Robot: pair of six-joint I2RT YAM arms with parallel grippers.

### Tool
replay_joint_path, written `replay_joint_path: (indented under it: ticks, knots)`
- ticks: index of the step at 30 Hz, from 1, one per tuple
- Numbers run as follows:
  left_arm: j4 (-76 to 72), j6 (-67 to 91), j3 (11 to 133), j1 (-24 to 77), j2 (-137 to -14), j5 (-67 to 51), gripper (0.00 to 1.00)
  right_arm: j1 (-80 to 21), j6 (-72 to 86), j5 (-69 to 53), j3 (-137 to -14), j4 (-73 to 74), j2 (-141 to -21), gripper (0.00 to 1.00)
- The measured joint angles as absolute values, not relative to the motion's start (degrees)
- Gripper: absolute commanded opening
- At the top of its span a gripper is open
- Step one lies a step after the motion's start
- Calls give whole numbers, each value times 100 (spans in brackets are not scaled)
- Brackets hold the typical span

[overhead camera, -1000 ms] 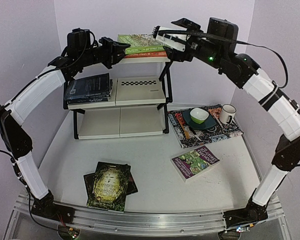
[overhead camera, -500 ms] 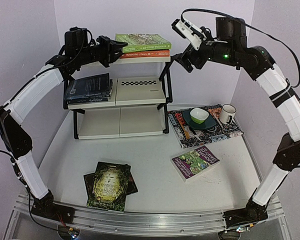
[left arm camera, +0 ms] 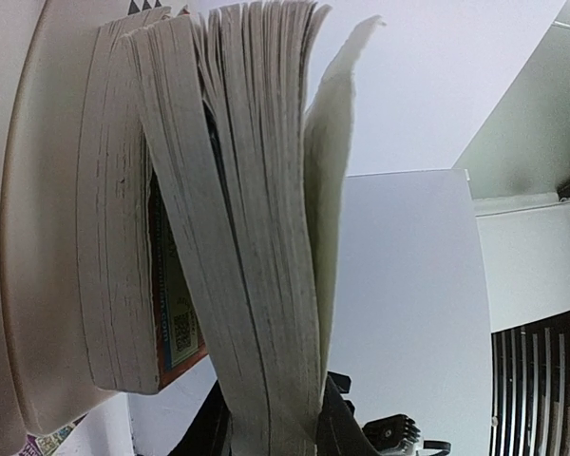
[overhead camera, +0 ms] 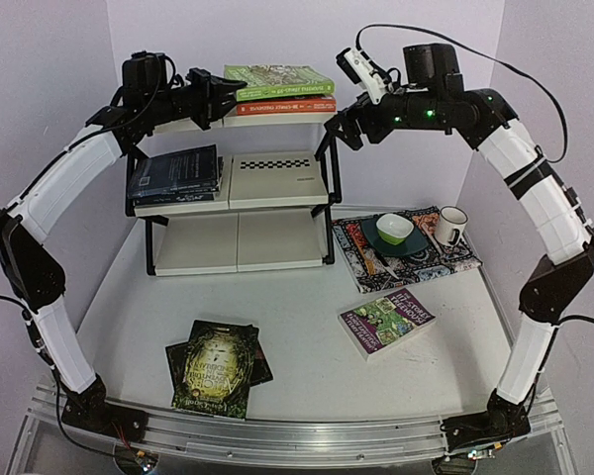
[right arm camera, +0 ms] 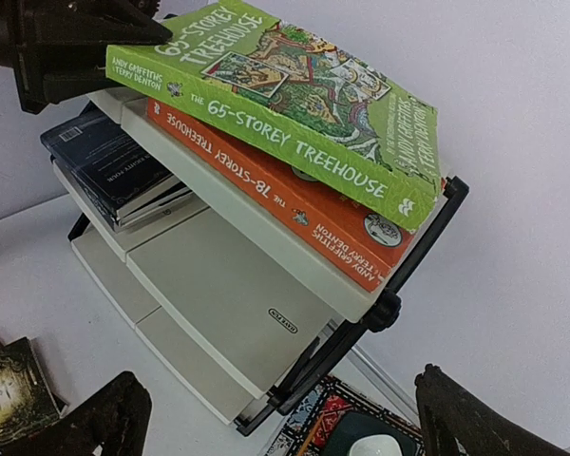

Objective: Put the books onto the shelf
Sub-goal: Place the book in the book pile on the shelf.

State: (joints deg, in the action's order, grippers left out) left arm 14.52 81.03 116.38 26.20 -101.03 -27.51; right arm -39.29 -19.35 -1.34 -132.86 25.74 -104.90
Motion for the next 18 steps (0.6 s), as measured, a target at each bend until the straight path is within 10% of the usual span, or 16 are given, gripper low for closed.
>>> replay_joint_path:
  ticks: [18]
  knots:
    - [1820, 8123, 12298, 2346, -10479, -3684, 10, -3715, -1505, -329, -13200, 1448, -10665, 86]
